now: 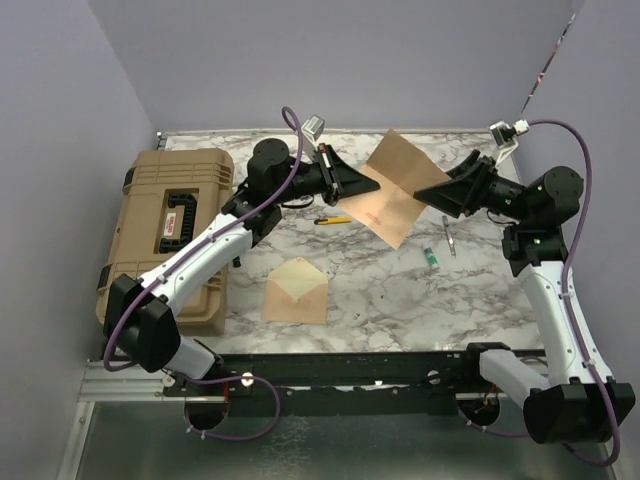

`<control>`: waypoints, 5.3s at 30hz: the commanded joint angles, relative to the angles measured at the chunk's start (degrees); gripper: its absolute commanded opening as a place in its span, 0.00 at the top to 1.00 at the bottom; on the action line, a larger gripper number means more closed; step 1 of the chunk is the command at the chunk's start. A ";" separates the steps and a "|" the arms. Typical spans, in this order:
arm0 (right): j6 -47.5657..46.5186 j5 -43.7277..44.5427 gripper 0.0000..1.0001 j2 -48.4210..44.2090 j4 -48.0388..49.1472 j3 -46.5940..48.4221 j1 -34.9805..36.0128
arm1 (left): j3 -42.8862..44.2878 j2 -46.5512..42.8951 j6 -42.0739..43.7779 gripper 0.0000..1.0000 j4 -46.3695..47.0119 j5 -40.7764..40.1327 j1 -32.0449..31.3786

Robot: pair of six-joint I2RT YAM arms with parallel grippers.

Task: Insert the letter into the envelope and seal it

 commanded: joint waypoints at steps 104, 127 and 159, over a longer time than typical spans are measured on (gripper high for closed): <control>-2.01 -4.26 1.00 4.64 -9.41 1.41 12.14 | 7.16 -10.06 47.56 0.22 -28.33 -6.01 -4.70; -0.87 -4.62 1.00 2.58 -8.91 0.39 12.39 | 4.83 -9.03 50.28 1.00 -27.51 -0.03 -7.19; 23.44 16.82 0.25 -4.28 16.25 -12.04 12.49 | -2.46 -12.67 21.51 1.00 -4.15 -9.09 -7.24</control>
